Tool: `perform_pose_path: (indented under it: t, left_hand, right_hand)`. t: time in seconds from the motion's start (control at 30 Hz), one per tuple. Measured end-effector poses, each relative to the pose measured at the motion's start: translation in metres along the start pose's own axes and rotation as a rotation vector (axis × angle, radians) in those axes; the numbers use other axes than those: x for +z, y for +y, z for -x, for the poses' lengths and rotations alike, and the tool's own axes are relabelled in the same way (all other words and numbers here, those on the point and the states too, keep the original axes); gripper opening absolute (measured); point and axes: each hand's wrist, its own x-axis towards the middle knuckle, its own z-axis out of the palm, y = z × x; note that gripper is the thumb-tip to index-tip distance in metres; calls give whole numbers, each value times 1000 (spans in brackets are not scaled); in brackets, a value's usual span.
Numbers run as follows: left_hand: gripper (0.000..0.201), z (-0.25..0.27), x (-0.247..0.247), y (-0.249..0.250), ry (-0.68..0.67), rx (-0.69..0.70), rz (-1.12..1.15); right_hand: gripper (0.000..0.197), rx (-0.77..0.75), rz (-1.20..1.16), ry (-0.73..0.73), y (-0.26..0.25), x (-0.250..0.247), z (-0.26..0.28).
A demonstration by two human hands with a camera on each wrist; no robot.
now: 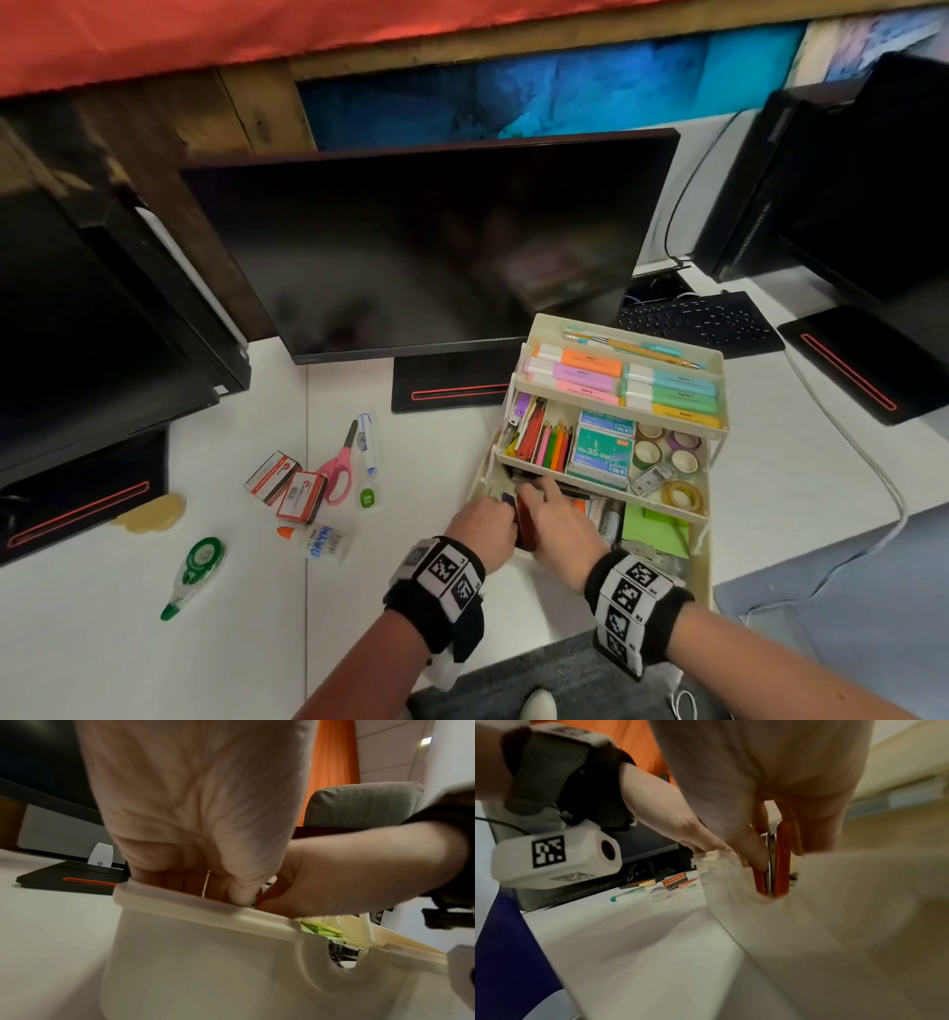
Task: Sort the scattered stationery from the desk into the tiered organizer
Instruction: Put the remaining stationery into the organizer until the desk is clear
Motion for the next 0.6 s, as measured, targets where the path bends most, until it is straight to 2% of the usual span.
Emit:
perform_pose_path:
  t: [0.17, 0.27, 0.37, 0.47, 0.6]
  left_hand:
    - [40, 4, 4, 0, -23, 12, 6]
    - [44, 3, 4, 2, -77, 22, -41]
    - [39, 3, 1, 5, -151, 51, -132]
    - [36, 3, -1, 8, -220, 66, -183]
    - [37, 3, 2, 10, -153, 27, -157]
  right_hand:
    - [49, 78, -41, 13, 9, 5, -7]
    - [48, 118, -267, 46, 15, 15, -14]
    - [44, 253, -494, 19, 26, 19, -14]
    - [43, 277, -446, -79, 34, 16, -16]
    - [46, 227, -365, -118, 30, 14, -20]
